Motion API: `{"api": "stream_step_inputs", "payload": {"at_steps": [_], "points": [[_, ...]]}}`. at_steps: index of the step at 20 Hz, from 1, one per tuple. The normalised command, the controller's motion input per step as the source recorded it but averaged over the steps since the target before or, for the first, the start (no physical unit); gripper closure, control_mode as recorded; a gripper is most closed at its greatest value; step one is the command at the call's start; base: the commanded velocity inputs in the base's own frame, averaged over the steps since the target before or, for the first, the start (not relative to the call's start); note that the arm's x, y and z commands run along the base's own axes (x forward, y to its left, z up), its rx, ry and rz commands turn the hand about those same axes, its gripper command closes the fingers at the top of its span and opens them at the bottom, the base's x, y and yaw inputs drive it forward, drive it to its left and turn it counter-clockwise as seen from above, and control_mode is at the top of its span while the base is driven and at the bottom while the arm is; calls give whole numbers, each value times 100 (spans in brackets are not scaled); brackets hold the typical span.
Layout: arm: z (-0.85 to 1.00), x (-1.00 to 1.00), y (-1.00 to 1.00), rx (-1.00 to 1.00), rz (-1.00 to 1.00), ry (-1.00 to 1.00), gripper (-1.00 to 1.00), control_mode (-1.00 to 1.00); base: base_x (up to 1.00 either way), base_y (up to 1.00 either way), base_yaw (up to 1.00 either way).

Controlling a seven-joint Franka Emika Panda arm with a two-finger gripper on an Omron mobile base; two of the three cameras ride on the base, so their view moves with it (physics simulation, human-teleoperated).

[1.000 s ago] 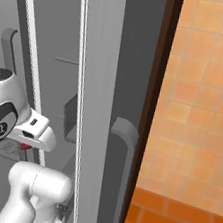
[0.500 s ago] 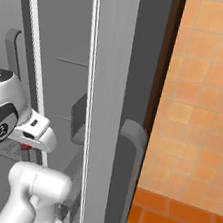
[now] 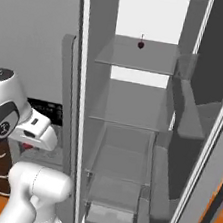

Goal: Take the strawberry from the fridge and place it on top of the pancake, located on the dining counter.

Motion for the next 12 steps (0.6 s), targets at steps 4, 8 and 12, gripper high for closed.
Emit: {"api": "stream_step_inputs", "payload": {"at_steps": [4,8,12], "points": [[0,0,0,0,0,0,100,100,-89,16,-78],[0,0,0,0,0,0,100,100,-56,9,-87],[0,0,0,0,0,0,100,100,-28,0,-93]]}}
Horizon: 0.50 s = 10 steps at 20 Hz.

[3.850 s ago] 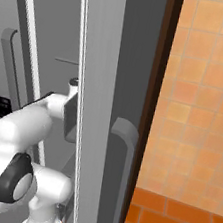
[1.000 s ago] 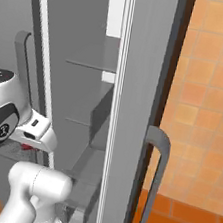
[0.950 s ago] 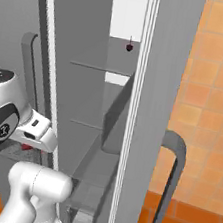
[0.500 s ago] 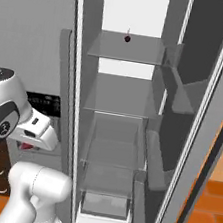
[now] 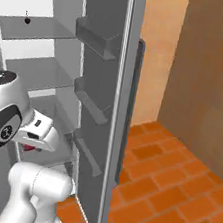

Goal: Take the strawberry from the fridge and place it on top of the pancake, located on the dining counter.

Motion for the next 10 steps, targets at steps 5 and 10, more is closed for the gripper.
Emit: {"api": "stream_step_inputs", "payload": {"at_steps": [5,10], "points": [[0,0,0,0,0,0,100,100,-5,0,-99],[0,0,0,0,0,0,100,100,0,0,-97]]}}
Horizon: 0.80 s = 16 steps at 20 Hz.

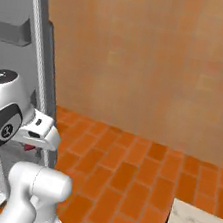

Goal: Take the strawberry from the fridge and place it on top of the pancake, located on the dining counter.

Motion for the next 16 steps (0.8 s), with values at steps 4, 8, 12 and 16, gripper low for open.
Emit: {"api": "stream_step_inputs", "payload": {"at_steps": [4,8,12,16], "points": [[0,0,0,0,0,0,100,100,10,-36,-60],[0,0,0,0,0,0,100,100,68,-42,-3],[0,0,0,0,0,0,100,100,100,-63,-9],[0,0,0,0,0,0,100,100,100,-48,-34]]}}
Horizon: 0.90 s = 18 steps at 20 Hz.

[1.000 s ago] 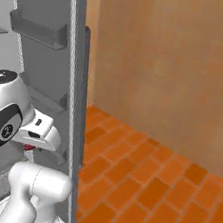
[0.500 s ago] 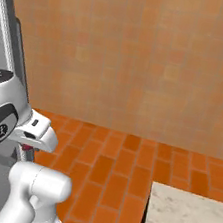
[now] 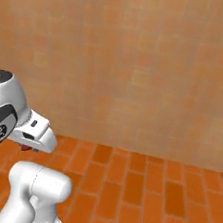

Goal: Take the strawberry from the fridge and place it on top of the pancake, located on the dining counter.

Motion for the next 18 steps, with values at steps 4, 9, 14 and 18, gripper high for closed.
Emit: {"api": "stream_step_inputs", "payload": {"at_steps": [4,9,14,18], "points": [[0,0,0,0,0,0,100,100,100,-10,-22],[0,0,0,0,0,0,100,100,100,-6,0],[0,0,0,0,0,0,100,100,100,-16,0],[0,0,0,0,0,0,100,100,100,-53,-14]]}}
